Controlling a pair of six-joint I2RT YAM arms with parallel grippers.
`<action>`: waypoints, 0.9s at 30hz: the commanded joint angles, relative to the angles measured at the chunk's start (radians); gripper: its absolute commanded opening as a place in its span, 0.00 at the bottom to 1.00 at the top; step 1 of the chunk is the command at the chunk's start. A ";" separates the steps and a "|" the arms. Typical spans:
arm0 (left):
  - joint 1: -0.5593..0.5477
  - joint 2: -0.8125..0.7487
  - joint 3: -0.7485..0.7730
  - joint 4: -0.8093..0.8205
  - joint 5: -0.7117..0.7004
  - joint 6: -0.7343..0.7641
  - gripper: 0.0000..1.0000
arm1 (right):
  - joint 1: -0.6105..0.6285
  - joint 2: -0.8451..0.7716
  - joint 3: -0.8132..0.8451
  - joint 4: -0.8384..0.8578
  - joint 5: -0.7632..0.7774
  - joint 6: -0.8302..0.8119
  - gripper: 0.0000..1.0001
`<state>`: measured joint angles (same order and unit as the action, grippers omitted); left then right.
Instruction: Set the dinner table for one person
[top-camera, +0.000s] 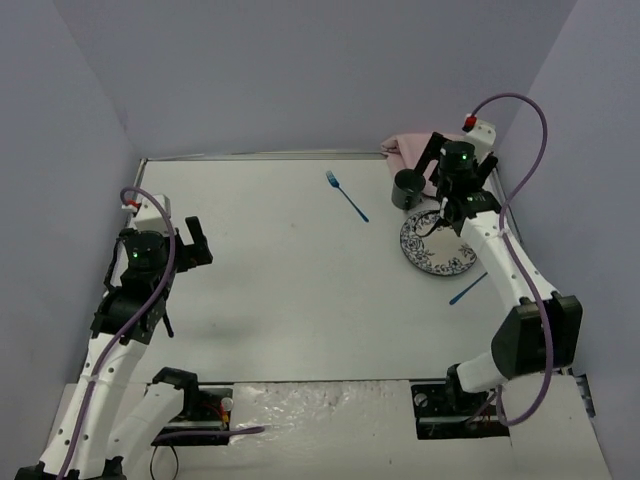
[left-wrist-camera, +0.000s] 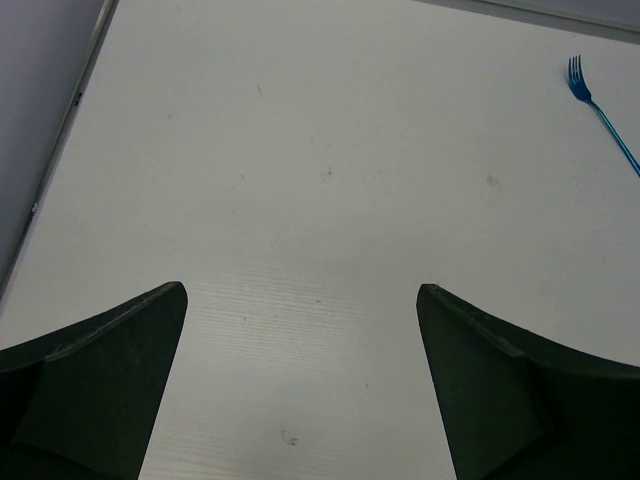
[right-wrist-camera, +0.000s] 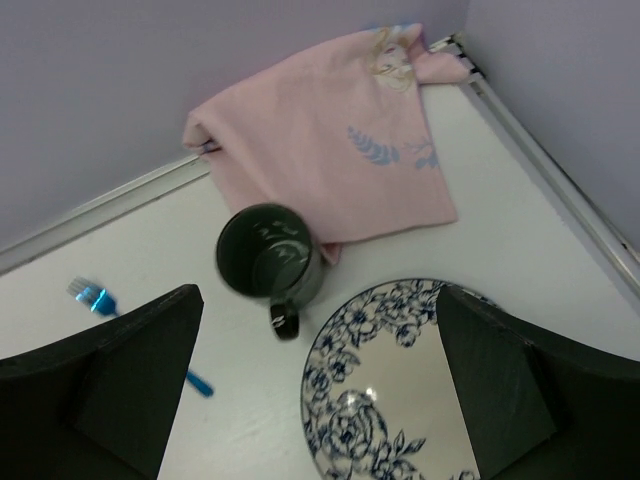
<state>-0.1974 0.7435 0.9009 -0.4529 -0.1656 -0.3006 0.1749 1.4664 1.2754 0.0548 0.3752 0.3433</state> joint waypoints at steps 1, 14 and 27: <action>-0.004 0.024 -0.001 0.057 0.019 -0.022 0.97 | -0.120 0.181 0.135 0.054 -0.043 0.005 1.00; -0.010 0.052 -0.013 0.005 0.023 0.000 0.97 | -0.280 0.657 0.437 0.102 -0.153 -0.124 1.00; -0.005 0.092 -0.001 -0.010 0.022 0.012 0.97 | -0.301 0.825 0.472 0.152 -0.186 -0.111 1.00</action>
<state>-0.2020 0.8269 0.8692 -0.4899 -0.1463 -0.2978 -0.1170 2.3124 1.7260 0.1387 0.1935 0.2306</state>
